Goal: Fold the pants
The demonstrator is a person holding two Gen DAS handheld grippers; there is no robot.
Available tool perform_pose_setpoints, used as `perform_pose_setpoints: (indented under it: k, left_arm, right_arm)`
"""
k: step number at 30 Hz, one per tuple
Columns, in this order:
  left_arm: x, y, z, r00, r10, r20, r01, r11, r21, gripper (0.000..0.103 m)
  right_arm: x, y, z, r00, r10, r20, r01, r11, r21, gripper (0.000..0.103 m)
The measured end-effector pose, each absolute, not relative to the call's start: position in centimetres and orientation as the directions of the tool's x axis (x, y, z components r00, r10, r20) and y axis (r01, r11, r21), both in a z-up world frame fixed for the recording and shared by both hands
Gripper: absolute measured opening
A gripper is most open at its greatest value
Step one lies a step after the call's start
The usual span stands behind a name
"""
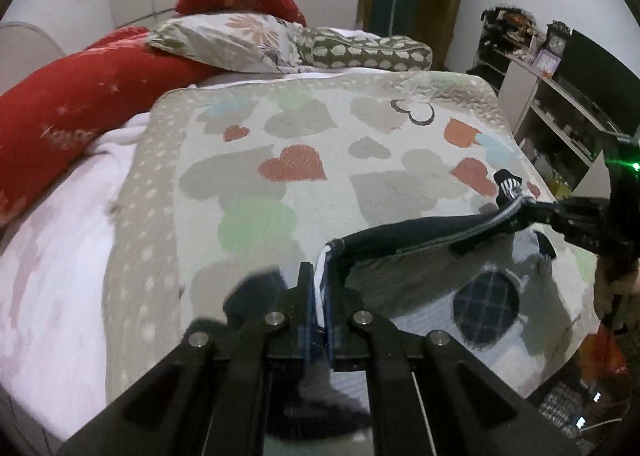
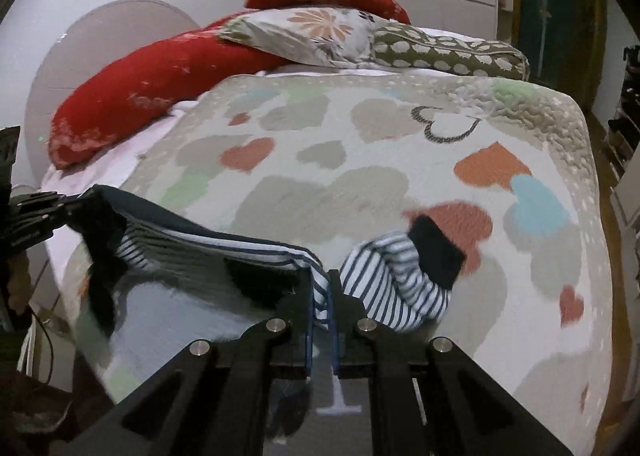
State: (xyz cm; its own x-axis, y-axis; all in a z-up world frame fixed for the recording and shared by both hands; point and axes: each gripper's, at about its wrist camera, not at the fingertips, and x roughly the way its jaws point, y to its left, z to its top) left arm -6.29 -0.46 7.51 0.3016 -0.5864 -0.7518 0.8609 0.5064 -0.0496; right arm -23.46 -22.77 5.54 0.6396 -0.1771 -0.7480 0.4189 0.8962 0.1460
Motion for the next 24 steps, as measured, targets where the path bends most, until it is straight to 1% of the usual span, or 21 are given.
perform_pose_setpoints:
  k: [4,7,9,10,12,13,14,16,17,19,20,22,24]
  left_arm:
    - [-9.6,3.0,5.6,0.377,-0.556,-0.74,0.838,0.546,0.017,0.005]
    - [-11.2,4.7,3.0,0.392,-0.514,-0.763,0.823,0.566,0.041,0.005]
    - [-11.8,5.4,0.9,0.406,-0.465,-0.787,0.807,0.586,0.07,0.005]
    - [-11.9,5.7,0.0,0.411,-0.443,-0.797,0.799,0.595,0.082,0.009]
    - [-12.0,6.3,-1.3,0.405,-0.414,-0.815,0.794,0.602,0.088,0.01]
    - [-11.9,6.6,-1.6,0.396,-0.41,-0.821,0.795,0.601,0.083,0.014]
    - [-12.0,7.1,-1.6,0.391,-0.41,-0.824,0.794,0.603,0.077,0.017]
    - [-11.8,8.7,-1.1,0.396,-0.409,-0.822,0.782,0.62,0.068,0.028]
    - [-11.6,9.3,-0.8,0.392,-0.413,-0.822,0.778,0.626,0.056,0.03]
    - [-11.1,11.0,-0.3,0.379,-0.428,-0.82,0.761,0.648,0.014,0.03]
    - [-10.6,11.9,0.1,0.373,-0.436,-0.819,0.746,0.666,-0.015,0.031]
    - [-9.9,13.0,0.8,0.364,-0.453,-0.814,0.719,0.692,-0.063,0.031]
    - [-9.2,13.7,1.5,0.358,-0.469,-0.808,0.688,0.717,-0.112,0.032]
  right_arm:
    - [-26.5,-19.2,4.1,0.662,-0.124,-0.74,0.398,0.894,0.207,0.006]
    - [-28.4,-17.0,1.7,0.659,-0.075,-0.749,0.403,0.876,0.267,0.006]
    - [-29.5,-16.3,0.0,0.649,-0.066,-0.758,0.424,0.859,0.288,0.006]
    - [-30.0,-16.2,-0.9,0.645,-0.061,-0.761,0.438,0.846,0.304,0.007]
    - [-30.9,-16.2,-1.8,0.647,-0.055,-0.761,0.458,0.826,0.33,0.007]
    - [-31.5,-16.2,-1.9,0.649,-0.06,-0.758,0.468,0.818,0.336,0.009]
    - [-32.2,-16.2,-1.7,0.657,-0.067,-0.751,0.48,0.806,0.348,0.011]
    - [-33.4,-16.5,-0.9,0.664,-0.091,-0.742,0.509,0.782,0.361,0.02]
    - [-34.1,-16.8,-0.3,0.67,-0.119,-0.732,0.529,0.768,0.36,0.023]
    - [-35.0,-17.3,1.1,0.672,-0.188,-0.716,0.568,0.751,0.336,0.033]
    - [-35.0,-17.4,2.1,0.667,-0.243,-0.704,0.589,0.75,0.3,0.035]
    - [-34.2,-17.6,3.2,0.666,-0.286,-0.689,0.591,0.766,0.254,0.048]
    - [-32.2,-17.3,3.6,0.648,-0.317,-0.693,0.593,0.78,0.198,0.057]
